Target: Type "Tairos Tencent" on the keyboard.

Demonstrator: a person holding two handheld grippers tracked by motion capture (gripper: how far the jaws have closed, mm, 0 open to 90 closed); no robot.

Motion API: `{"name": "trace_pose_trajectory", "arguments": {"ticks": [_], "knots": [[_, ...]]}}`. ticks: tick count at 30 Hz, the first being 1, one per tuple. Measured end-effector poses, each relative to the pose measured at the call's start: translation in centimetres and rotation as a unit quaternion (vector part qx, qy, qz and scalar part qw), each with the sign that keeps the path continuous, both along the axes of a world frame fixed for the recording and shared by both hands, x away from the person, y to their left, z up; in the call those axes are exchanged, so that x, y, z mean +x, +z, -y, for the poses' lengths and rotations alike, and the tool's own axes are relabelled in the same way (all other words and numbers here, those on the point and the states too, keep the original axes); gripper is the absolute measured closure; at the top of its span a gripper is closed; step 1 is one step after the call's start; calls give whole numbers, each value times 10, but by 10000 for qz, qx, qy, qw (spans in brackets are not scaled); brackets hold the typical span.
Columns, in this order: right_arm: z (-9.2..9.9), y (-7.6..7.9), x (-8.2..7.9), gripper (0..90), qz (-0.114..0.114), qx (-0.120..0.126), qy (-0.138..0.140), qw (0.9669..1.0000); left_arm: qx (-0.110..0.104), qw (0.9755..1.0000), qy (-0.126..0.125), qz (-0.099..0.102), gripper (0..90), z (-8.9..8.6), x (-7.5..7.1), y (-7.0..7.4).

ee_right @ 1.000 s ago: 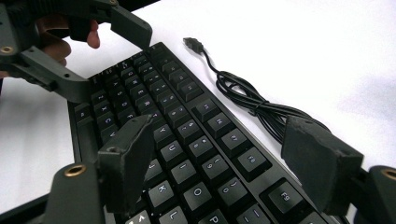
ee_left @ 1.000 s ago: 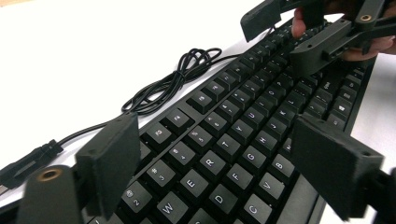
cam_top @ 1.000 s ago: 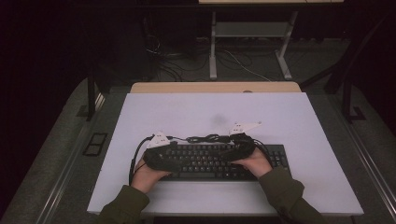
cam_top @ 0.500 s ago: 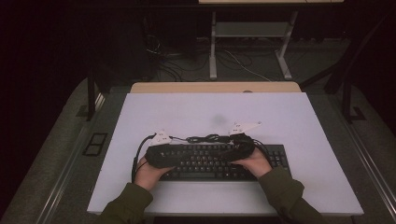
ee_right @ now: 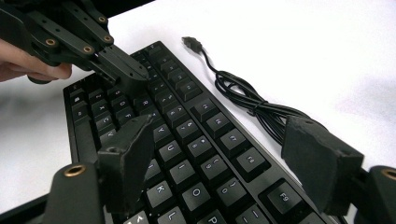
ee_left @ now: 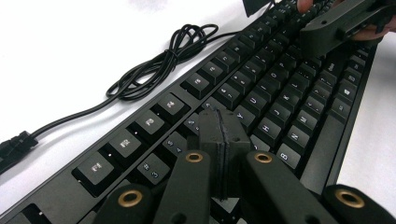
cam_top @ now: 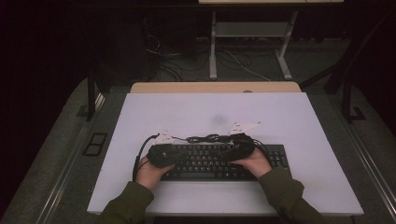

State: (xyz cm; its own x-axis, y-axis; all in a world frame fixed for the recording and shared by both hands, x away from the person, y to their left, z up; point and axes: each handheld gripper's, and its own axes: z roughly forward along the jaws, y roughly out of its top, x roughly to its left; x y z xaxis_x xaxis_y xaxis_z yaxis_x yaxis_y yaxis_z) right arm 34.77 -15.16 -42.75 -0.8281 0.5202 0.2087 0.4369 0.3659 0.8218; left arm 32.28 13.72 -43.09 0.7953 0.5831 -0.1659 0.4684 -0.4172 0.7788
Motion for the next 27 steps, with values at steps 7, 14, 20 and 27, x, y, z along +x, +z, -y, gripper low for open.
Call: {"name": "trace_pose_trajectory", "arguments": {"ticks": [7, 14, 20, 27], "knots": [[-1, 0, 0, 249, 19, -12, 4, 10000, 92, 9999, -38, -57, 894, 3, 1, -3], [-1, 0, 0, 249, 14, -10, -11, 10000, 205, 9997, -68, -62, 894, 6, 2, -5], [-1, 0, 0, 249, 28, -14, -9, 10000, 204, 9997, -51, -80, 894, 6, 2, -5], [-2, -1, -1, 249, 23, -31, 1, 10000, 273, 9996, -71, -98, 895, 6, 2, -6]]}}
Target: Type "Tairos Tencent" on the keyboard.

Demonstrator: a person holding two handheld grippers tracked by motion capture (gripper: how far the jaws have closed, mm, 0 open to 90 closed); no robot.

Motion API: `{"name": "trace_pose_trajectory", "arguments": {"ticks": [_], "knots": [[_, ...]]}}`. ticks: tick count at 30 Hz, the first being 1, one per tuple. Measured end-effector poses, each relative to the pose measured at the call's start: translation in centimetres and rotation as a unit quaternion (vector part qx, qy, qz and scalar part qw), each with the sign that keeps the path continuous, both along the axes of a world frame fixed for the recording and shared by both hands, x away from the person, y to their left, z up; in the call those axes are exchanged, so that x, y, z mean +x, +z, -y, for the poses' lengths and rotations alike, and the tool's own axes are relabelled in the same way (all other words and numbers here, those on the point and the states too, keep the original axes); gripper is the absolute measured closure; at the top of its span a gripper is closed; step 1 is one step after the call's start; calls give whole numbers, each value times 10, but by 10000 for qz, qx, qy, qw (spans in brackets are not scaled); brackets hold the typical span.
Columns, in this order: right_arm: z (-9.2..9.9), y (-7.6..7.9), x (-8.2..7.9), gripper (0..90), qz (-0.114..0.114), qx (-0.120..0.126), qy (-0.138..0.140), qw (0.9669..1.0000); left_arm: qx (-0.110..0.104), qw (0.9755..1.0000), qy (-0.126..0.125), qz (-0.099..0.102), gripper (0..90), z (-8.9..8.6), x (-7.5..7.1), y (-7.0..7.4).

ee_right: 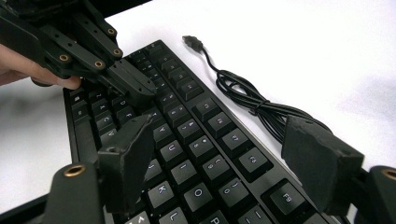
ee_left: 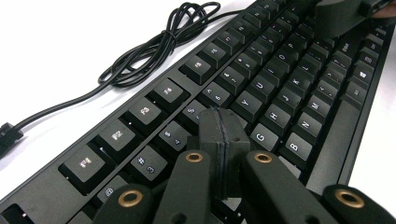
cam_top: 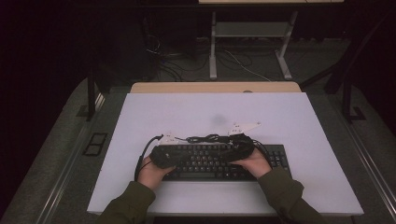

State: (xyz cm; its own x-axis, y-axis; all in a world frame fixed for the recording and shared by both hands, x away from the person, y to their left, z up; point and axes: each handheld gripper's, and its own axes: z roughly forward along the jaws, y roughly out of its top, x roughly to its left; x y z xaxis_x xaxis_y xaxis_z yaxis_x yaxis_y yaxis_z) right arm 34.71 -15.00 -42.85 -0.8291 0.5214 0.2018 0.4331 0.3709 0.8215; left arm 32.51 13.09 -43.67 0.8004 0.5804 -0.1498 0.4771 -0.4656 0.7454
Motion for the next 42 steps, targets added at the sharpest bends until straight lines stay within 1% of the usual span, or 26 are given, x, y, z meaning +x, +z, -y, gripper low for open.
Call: {"name": "trace_pose_trajectory", "arguments": {"ticks": [6, 9, 13, 23, 31, 36, 41, 42], "knots": [[0, 0, 0, 249, -17, 11, -11, 10000, 0, 10000, -2, 15, 894, 0, 0, 0], [0, 1, 0, 249, -10, 19, -11, 10000, -56, 10000, 24, 40, 894, -1, -1, 2], [0, 1, 0, 249, -6, 18, -13, 10000, -31, 10000, 25, 46, 894, -2, -1, 2], [0, 0, 0, 249, -7, 7, 1, 10000, -206, 9997, 63, 119, 889, -4, -3, 6], [0, 1, -1, 249, -6, 12, 17, 10000, -332, 9993, 72, 161, 797, -6, -6, 9], [0, 0, -2, 249, -5, 8, 29, 10000, -351, 9992, 80, 194, 693, -8, -7, 9], [1, 0, -2, 249, -23, 10, 25, 10000, -367, 9990, 78, 244, 618, -12, -9, 10], [2, 0, -2, 250, -18, 4, 32, 10000, -409, 9988, 93, 241, 598, -12, -10, 10]]}}
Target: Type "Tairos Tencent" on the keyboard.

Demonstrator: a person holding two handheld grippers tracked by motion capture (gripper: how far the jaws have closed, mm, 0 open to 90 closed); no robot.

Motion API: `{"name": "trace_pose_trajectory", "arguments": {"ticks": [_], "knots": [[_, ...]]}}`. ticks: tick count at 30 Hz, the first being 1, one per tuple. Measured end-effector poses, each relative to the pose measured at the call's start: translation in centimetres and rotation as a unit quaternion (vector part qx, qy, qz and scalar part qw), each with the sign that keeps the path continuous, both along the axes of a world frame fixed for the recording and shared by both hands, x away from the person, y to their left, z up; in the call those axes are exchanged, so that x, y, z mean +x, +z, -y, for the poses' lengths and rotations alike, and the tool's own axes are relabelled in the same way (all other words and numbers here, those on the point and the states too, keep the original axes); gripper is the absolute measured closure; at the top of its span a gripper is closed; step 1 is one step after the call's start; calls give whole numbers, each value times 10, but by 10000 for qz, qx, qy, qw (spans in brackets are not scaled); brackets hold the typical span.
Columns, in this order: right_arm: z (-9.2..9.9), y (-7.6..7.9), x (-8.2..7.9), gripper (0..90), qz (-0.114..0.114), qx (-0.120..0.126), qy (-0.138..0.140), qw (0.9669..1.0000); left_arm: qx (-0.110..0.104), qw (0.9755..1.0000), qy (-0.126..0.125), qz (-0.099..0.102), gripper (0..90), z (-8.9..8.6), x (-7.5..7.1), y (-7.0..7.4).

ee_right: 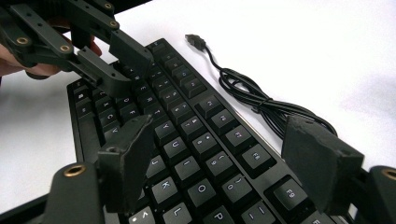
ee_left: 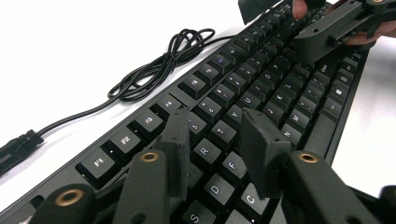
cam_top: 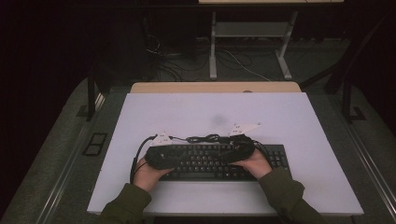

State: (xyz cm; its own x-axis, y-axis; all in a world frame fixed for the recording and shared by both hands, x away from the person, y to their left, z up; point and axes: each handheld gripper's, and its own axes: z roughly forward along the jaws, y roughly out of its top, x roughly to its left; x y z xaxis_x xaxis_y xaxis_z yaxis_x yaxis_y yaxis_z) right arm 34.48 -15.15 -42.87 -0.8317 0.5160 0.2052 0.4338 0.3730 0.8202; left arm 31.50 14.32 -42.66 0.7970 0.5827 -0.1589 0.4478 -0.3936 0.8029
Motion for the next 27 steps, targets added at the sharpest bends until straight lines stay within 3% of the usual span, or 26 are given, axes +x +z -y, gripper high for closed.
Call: {"name": "trace_pose_trajectory", "arguments": {"ticks": [13, 21, 27], "knots": [[2, 1, -3, 316, -46, -94, 107, 9999, -159, 9997, 130, 143, 347, -9, -6, 0], [5, 1, -5, 457, -111, -181, 179, 9996, -154, 9996, 145, 178, 269, -10, -8, -1], [4, -2, -6, 602, -118, -379, 260, 9989, -147, 9996, 158, 191, 238, -10, -9, -1]]}}
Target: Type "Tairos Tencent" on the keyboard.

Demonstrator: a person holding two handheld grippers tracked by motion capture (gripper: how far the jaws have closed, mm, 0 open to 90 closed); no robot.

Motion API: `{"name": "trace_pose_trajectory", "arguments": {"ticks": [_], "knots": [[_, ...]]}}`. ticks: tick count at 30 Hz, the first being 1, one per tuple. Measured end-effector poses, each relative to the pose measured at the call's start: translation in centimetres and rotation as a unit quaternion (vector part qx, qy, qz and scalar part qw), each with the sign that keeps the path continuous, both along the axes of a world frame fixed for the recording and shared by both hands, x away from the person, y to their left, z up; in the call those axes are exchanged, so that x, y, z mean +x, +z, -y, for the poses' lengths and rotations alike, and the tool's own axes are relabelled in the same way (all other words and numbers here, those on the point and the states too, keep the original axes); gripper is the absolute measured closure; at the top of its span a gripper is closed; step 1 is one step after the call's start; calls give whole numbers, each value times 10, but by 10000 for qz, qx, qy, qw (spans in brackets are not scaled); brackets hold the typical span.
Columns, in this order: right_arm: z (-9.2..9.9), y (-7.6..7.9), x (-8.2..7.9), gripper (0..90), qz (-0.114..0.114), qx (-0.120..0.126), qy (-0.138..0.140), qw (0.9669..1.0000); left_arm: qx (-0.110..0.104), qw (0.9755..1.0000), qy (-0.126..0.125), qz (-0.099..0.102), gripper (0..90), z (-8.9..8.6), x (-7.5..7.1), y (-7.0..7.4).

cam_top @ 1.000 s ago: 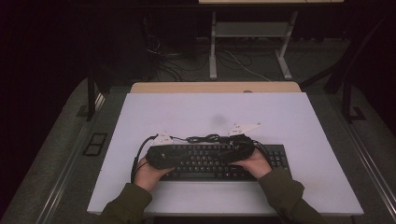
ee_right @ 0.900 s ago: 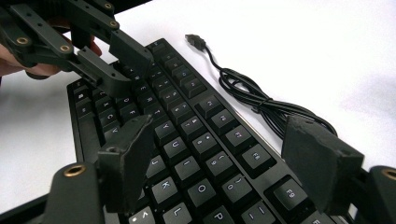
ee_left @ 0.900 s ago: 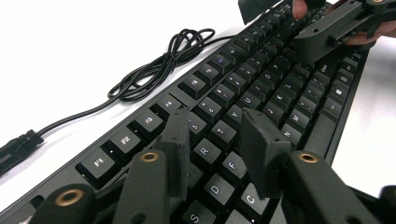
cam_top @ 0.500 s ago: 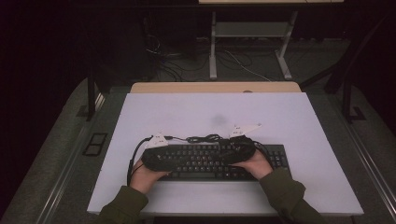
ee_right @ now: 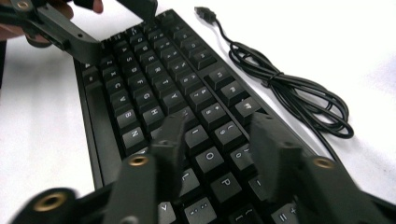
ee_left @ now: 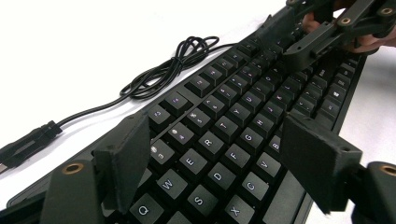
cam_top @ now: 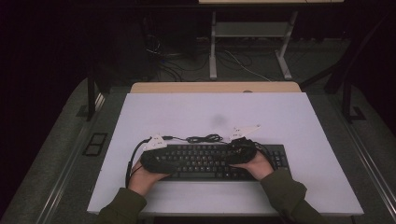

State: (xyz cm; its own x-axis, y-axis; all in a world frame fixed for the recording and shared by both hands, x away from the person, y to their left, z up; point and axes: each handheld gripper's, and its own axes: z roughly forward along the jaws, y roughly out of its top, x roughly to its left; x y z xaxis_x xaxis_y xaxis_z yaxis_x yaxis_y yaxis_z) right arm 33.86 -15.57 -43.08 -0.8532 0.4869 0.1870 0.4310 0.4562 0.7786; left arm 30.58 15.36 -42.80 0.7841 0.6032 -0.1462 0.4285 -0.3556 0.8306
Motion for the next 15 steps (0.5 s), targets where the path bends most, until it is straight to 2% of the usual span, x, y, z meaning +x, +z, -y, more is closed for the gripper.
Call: {"name": "trace_pose_trajectory", "arguments": {"ticks": [4, 8, 12, 15], "knots": [[0, 0, -1, 713, 34, -124, 11, 9999, 18, 10000, -16, -3, 234, 0, 0, 0], [1, -1, 0, 817, -3, -149, 57, 9999, 12, 10000, -15, -1, 234, 0, 0, -1], [1, -1, 0, 881, -35, -161, 106, 9998, 18, 10000, -7, 4, 234, 0, -1, 0], [0, -1, 0, 893, -50, -177, 126, 9998, 21, 10000, -22, 14, 234, 0, -1, 0]]}}
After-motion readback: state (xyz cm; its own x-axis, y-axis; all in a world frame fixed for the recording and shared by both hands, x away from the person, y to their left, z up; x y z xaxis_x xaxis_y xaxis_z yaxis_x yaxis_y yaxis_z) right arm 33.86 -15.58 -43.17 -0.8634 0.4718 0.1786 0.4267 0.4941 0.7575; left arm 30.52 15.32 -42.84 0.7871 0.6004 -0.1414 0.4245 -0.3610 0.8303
